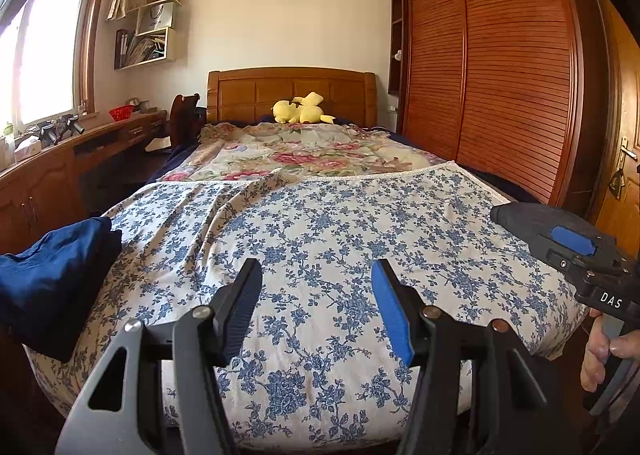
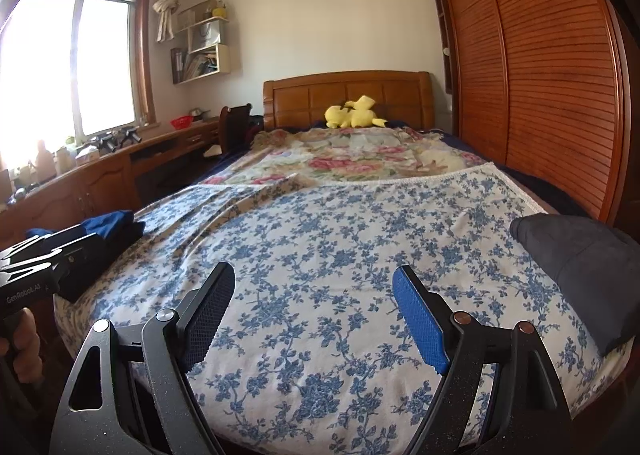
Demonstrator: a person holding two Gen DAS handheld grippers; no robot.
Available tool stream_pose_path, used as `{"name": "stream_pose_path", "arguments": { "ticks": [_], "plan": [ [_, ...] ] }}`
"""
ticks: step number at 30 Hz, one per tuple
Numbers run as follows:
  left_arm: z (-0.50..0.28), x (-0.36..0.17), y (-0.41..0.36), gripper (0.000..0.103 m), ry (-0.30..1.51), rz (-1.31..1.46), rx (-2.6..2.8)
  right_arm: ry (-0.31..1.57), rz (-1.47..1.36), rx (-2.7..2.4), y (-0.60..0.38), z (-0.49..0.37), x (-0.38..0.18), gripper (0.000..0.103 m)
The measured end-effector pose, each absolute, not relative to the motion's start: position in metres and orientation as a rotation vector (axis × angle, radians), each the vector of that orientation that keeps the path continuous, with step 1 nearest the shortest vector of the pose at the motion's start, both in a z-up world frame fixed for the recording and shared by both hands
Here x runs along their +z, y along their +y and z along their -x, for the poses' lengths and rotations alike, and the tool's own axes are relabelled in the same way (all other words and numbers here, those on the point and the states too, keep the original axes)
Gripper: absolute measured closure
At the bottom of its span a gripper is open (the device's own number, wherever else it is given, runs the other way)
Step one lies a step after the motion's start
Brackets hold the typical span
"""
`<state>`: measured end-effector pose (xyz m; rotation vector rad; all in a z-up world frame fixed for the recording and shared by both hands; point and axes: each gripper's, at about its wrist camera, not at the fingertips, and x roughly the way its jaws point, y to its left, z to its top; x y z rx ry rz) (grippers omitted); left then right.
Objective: Fold large clothes
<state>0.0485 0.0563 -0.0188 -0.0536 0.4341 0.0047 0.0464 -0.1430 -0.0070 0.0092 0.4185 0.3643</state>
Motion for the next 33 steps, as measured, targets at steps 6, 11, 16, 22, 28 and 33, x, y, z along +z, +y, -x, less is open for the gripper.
{"name": "stream_pose_path", "arguments": {
  "ticks": [6,11,16,22,28,33],
  "plan": [
    [-0.0483,-0.0184,0.0567,0.047,0.432,0.047,0.005,0.409,-0.011,0.359,-0.1415,-0.0452,-0.0063,0.020],
    [-0.0462,-0.0185,0.0561,0.047,0.429,0.046,0.005,0.405,-0.013,0.361,-0.1408,-0.0442,-0.0070,0.020],
    [-0.0452,-0.0182,0.0547,0.047,0.427,0.041,0.001,0.401,-0.015,0.364,-0.1420,-0.0434,-0.0066,0.020],
    [-0.0454,-0.0176,0.0528,0.047,0.427,0.037,0.001,0.401,-0.016,0.365,-0.1425,-0.0433,-0.0064,0.020],
    [-0.0449,-0.0174,0.0523,0.047,0.426,0.037,0.001,0.394,-0.017,0.365,-0.1417,-0.0407,-0.0044,0.020],
    [-0.0452,-0.0173,0.0522,0.047,0.429,0.039,-0.002,0.396,-0.018,0.365,-0.1407,-0.0400,-0.0044,0.020]
  ]
}}
